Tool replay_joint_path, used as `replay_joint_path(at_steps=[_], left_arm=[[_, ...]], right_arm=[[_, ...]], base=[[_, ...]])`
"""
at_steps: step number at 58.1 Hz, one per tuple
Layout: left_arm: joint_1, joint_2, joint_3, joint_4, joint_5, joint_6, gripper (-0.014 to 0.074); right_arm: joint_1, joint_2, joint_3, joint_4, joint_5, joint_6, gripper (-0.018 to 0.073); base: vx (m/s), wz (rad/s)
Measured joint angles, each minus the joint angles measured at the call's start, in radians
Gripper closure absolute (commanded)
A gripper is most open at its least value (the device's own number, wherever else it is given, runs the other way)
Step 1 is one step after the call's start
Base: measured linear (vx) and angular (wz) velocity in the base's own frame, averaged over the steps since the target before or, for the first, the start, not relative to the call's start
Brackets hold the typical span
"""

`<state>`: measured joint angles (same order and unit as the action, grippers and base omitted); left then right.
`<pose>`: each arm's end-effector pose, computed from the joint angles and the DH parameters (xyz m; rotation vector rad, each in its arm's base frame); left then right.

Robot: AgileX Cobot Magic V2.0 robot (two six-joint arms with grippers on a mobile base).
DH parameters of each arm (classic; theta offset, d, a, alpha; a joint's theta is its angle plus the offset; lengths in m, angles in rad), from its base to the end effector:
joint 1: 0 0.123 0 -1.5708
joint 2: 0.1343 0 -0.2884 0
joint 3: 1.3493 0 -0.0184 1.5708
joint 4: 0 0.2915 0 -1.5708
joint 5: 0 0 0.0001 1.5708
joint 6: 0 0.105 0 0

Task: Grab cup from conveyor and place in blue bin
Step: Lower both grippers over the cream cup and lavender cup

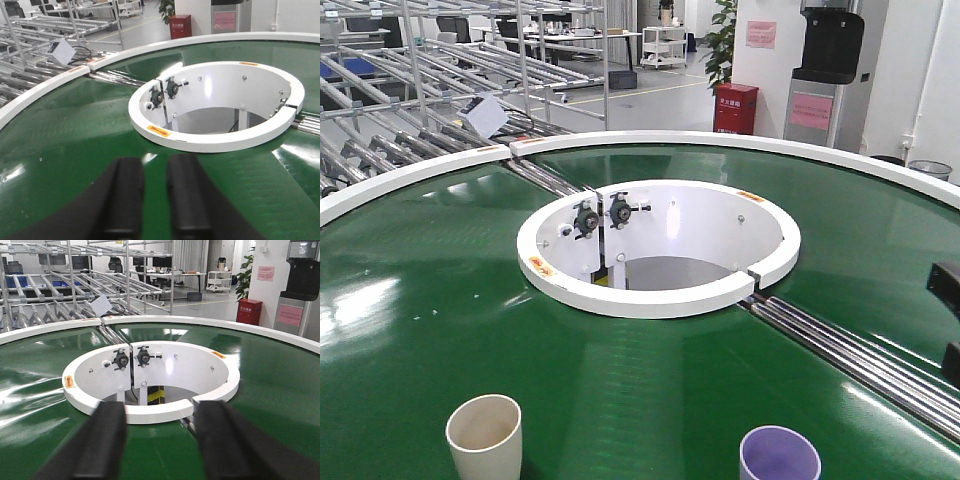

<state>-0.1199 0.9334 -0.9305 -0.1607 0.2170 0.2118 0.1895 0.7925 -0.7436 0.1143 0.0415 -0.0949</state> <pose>0.2516 -0.0340 0.4048 0.1740 1.6924 -0.0779 0.2183 0.0424 0.3828 -0.1377 1.5702 0.1675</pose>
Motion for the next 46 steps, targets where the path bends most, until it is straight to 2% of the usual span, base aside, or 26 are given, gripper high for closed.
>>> replay_joint_path(at_steps=[7, 19, 24, 28, 37, 41, 46], left_arm=[[0.0, 0.003, 0.0, 0.0, 0.003, 0.0, 0.0035], [0.0, 0.031, -0.001, 0.0, 0.035, -0.03, 0.0033], [0.0, 0.06, -0.032, 0.0, 0.142, -0.046, 0.0033], [0.0, 0.108, -0.088, 0.0, 0.252, -0.049, 0.0033], [0.0, 0.294, -0.251, 0.0, 0.507, -0.055, 0.0033], [0.0, 0.382, -0.287, 0.001, 0.566, -0.057, 0.0033], [0.0, 0.482, -0.299, -0.002, 0.579, -0.063, 0.0033]], right_arm=[[0.0, 0.0, 0.0, 0.002, 0.005, 0.0, -0.0111], [0.0, 0.002, -0.008, 0.005, 0.05, 0.007, -0.0053], [0.0, 0.034, -0.063, 0.005, 0.2, 0.04, -0.0015], [0.0, 0.096, -0.144, -0.001, 0.376, 0.068, -0.0001], [0.0, 0.33, -0.357, -0.016, 0.691, 0.116, -0.0001], [0.0, 0.43, -0.425, -0.017, 0.78, 0.121, -0.0001], [0.0, 0.54, -0.481, -0.017, 0.847, 0.122, -0.0001]], base=[[0.0, 0.0], [0.0, 0.0], [0.0, 0.0], [0.0, 0.0], [0.0, 0.0], [0.0, 0.0], [0.0, 0.0]])
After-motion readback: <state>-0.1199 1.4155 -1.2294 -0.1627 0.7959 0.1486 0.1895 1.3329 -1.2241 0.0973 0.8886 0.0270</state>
